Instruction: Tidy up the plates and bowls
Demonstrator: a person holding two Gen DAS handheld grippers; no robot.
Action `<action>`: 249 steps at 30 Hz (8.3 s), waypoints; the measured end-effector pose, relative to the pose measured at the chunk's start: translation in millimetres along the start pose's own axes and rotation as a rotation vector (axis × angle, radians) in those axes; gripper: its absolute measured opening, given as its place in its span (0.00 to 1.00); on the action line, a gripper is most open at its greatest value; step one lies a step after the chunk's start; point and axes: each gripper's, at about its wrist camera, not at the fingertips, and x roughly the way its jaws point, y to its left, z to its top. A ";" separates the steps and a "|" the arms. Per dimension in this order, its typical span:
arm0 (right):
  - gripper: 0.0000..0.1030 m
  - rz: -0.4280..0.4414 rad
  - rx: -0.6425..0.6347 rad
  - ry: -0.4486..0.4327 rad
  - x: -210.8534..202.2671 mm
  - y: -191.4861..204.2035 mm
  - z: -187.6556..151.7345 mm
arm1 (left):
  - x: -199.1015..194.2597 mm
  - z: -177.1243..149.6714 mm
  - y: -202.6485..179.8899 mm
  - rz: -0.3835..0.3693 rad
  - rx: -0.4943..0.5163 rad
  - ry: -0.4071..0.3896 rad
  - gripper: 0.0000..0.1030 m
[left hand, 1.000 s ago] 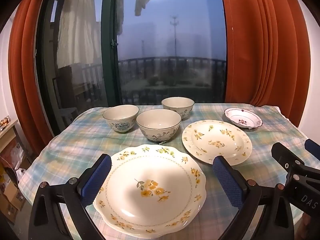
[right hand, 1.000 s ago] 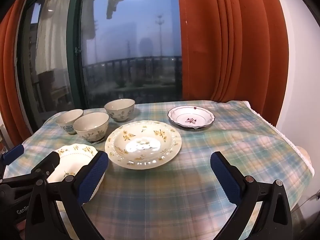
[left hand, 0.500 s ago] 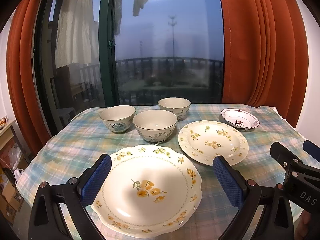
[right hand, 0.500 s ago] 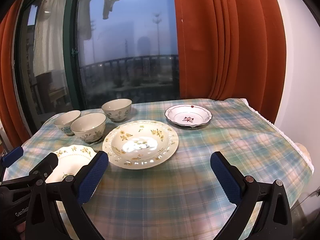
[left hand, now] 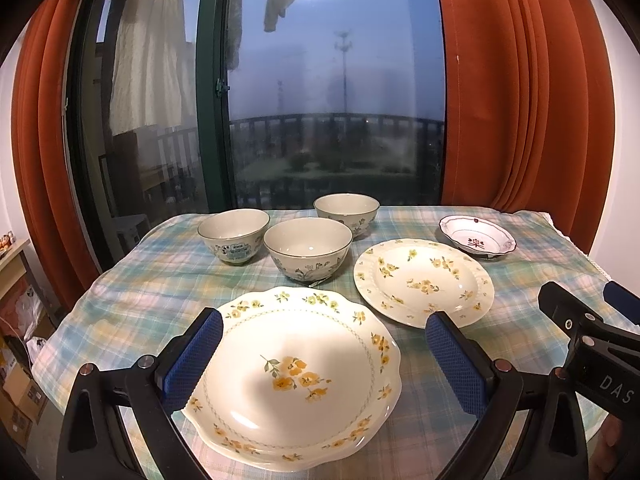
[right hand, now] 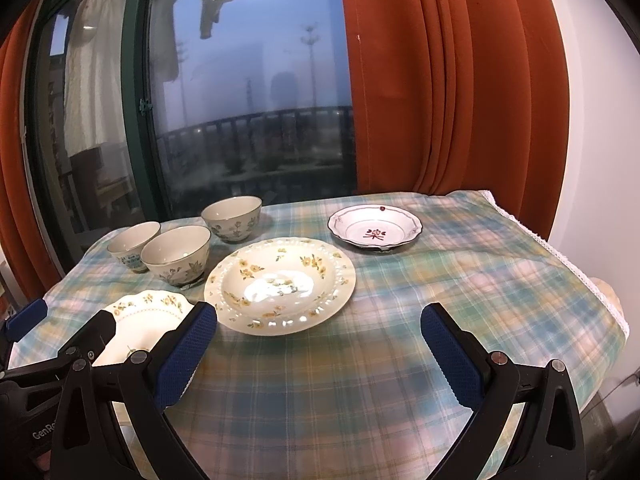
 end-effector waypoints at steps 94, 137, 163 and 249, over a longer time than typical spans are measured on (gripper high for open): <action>0.66 0.092 -0.153 0.466 156.1 157.3 -41.5 | 138.4 -29.8 108.1 0.114 -0.088 0.479 0.68; 0.66 -0.046 -0.017 0.337 95.8 -53.5 -22.9 | 93.9 -11.9 -101.6 -0.080 0.063 0.352 0.68; 0.66 -0.163 0.046 0.413 124.2 -168.7 -31.6 | 130.0 -23.9 -206.3 -0.182 0.145 0.447 0.68; 0.66 0.016 0.008 0.534 267.1 -12.8 35.7 | 240.2 34.8 -69.5 0.008 -0.014 0.495 0.87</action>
